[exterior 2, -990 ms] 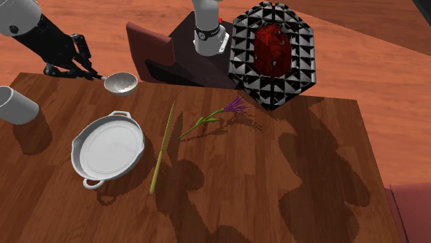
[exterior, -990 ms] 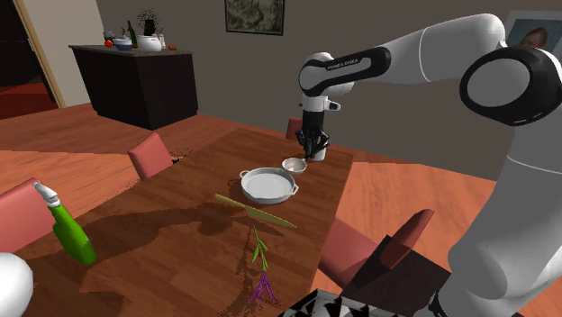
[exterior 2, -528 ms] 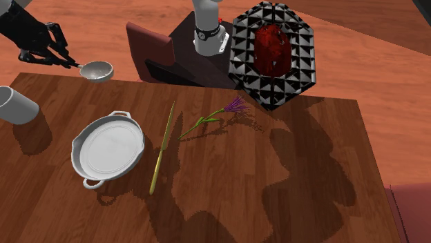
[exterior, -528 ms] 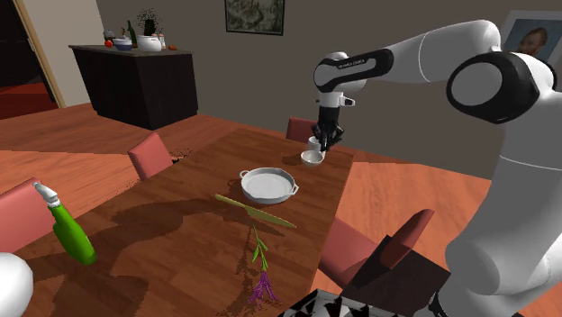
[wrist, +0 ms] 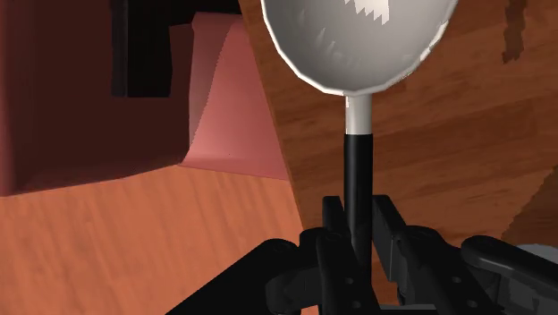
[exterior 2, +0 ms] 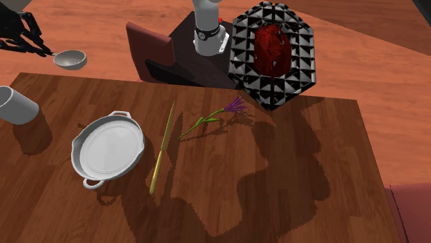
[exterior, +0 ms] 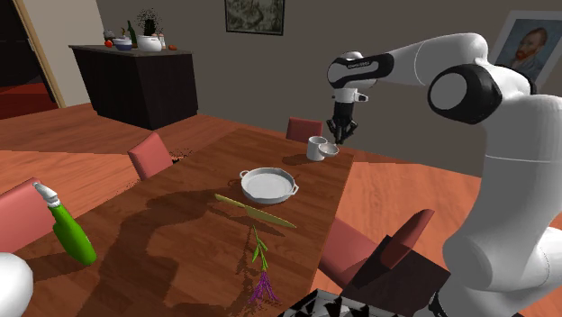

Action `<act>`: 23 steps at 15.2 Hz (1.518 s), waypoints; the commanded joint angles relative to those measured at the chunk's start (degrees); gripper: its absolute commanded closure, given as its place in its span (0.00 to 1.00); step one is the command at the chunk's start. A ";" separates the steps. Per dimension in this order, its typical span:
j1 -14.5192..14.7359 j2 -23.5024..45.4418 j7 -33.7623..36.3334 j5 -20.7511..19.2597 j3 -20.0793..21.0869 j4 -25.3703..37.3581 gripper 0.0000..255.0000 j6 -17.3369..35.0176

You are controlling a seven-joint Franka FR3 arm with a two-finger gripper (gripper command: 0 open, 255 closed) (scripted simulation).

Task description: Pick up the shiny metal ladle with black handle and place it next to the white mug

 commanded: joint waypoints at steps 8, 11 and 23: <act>-4.09 10.78 -7.10 -1.36 -2.60 16.00 1.00 -5.29; -4.17 10.72 -7.07 -1.37 -2.62 13.60 1.00 -2.95; -4.34 11.97 -6.95 -1.54 -2.73 6.31 1.00 5.57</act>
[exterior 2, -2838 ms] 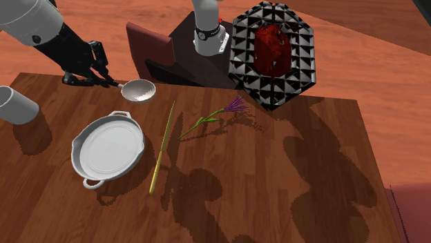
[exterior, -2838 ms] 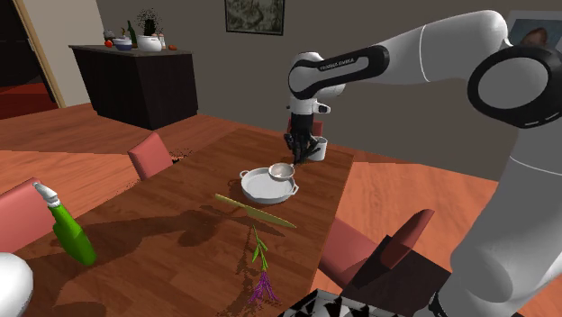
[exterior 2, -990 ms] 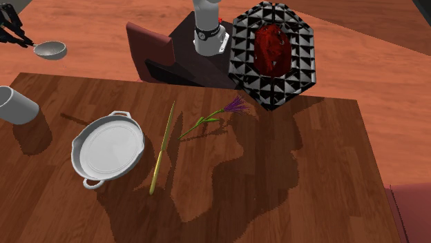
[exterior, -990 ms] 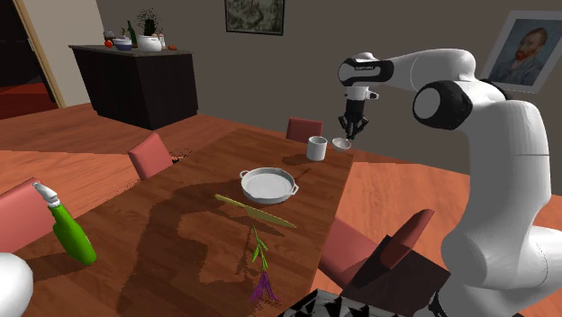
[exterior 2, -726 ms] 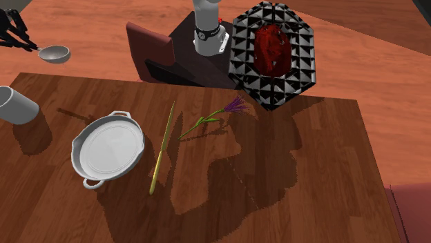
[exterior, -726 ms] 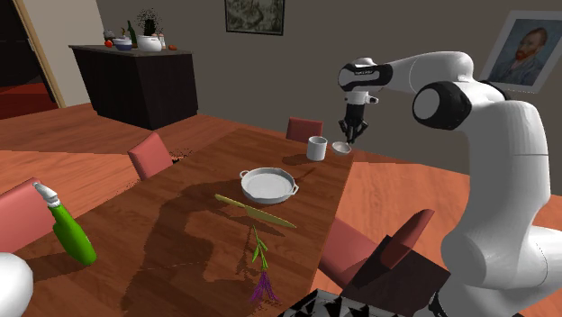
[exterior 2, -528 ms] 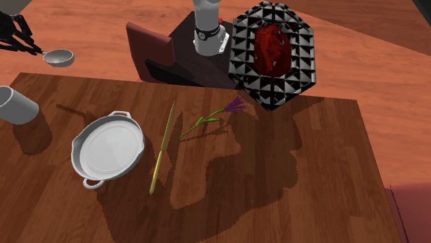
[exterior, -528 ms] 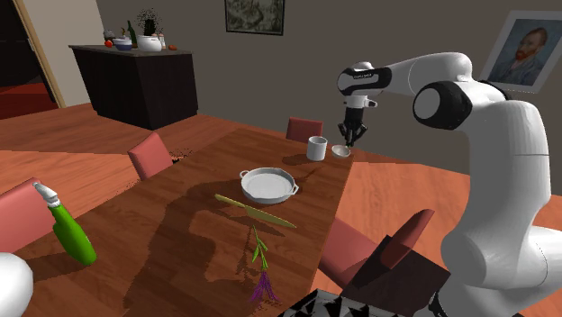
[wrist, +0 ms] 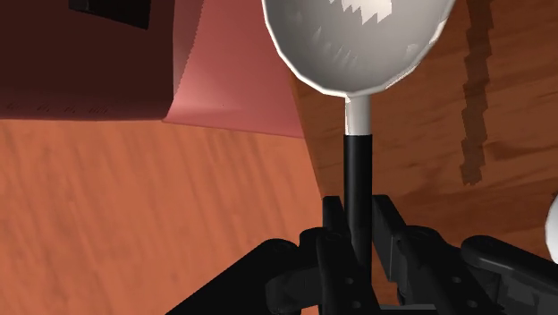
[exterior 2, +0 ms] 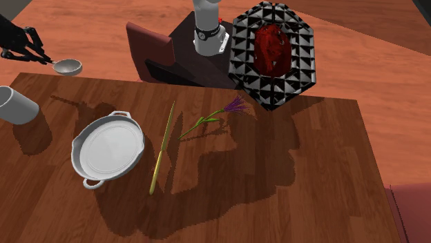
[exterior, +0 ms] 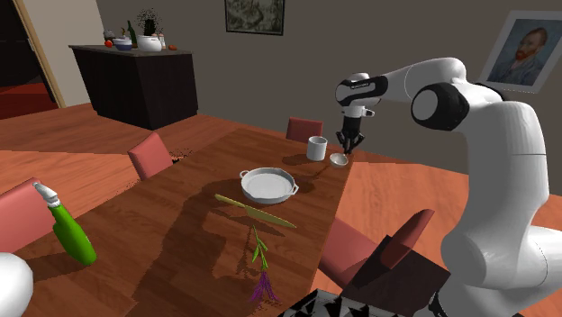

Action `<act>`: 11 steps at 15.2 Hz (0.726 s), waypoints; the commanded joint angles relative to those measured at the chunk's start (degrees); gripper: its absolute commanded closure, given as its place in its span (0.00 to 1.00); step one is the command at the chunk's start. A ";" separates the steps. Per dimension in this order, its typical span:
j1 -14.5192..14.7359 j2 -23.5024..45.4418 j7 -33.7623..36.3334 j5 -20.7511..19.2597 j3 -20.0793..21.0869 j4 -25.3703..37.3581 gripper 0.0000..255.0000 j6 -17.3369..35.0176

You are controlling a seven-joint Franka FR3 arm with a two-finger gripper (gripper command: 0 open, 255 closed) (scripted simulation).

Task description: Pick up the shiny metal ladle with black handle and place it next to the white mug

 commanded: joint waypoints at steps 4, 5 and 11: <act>-0.04 1.01 0.05 -0.11 -0.07 -2.36 1.00 3.39; -0.04 1.25 0.07 -0.14 -0.09 -2.76 1.00 4.03; -0.02 2.91 0.16 -0.32 -0.20 -4.78 1.00 7.70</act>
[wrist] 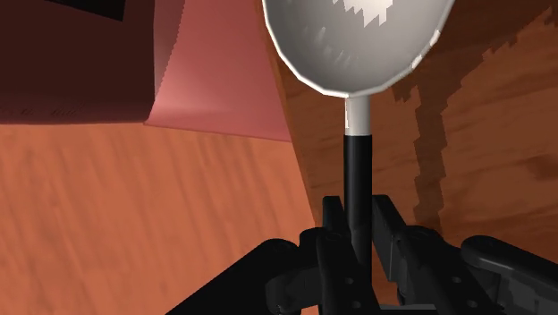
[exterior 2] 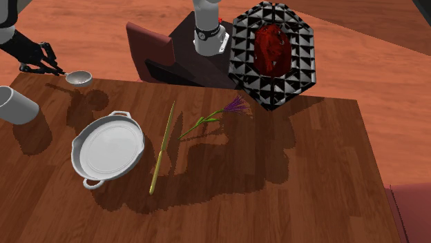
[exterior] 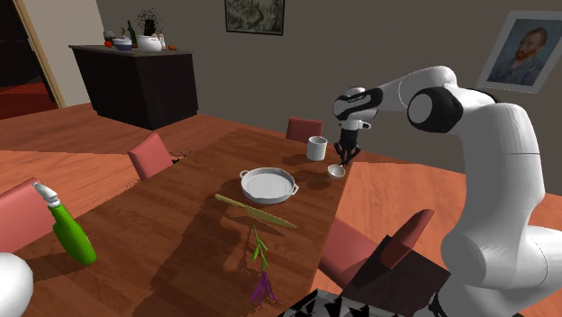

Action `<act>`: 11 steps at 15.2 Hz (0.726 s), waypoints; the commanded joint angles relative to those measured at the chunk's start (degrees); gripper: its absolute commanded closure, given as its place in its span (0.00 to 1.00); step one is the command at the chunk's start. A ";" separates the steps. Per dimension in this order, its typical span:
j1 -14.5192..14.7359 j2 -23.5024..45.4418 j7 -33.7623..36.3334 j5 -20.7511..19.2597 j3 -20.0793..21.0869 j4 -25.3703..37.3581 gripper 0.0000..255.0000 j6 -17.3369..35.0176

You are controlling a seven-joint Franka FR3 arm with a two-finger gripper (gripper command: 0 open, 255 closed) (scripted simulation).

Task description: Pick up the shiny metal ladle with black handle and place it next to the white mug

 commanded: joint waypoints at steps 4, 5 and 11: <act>-0.03 1.42 0.01 -0.14 -0.11 -1.27 1.00 2.70; -0.03 1.42 0.01 -0.14 -0.11 -1.27 1.00 2.70; -0.03 1.42 0.01 -0.14 -0.11 -1.26 1.00 2.70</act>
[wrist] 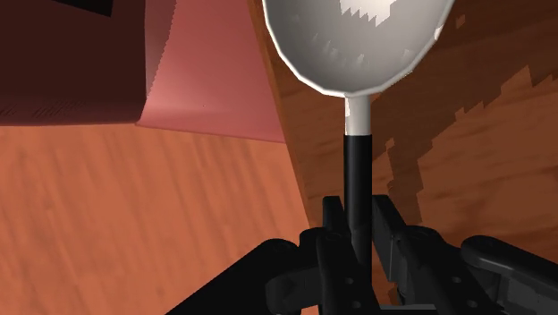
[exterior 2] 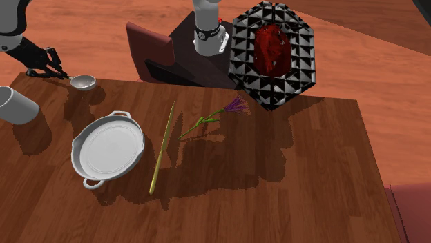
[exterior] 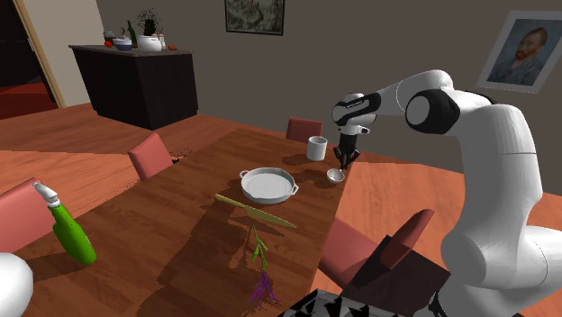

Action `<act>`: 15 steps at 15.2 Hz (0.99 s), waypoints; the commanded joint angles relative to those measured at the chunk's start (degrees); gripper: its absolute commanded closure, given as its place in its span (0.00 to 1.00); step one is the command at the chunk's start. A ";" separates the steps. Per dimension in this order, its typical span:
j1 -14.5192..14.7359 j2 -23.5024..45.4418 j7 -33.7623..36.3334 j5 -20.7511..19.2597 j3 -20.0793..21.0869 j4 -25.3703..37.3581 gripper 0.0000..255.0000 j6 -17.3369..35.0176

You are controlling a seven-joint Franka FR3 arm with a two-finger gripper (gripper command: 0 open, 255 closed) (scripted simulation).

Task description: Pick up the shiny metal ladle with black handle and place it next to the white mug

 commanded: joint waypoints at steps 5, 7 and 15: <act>0.00 0.00 0.00 0.00 0.00 0.00 0.00 0.01; 0.02 -0.35 -0.05 0.06 0.04 1.39 0.00 -1.74; 0.13 -0.89 -0.17 0.18 0.11 5.95 0.00 -6.83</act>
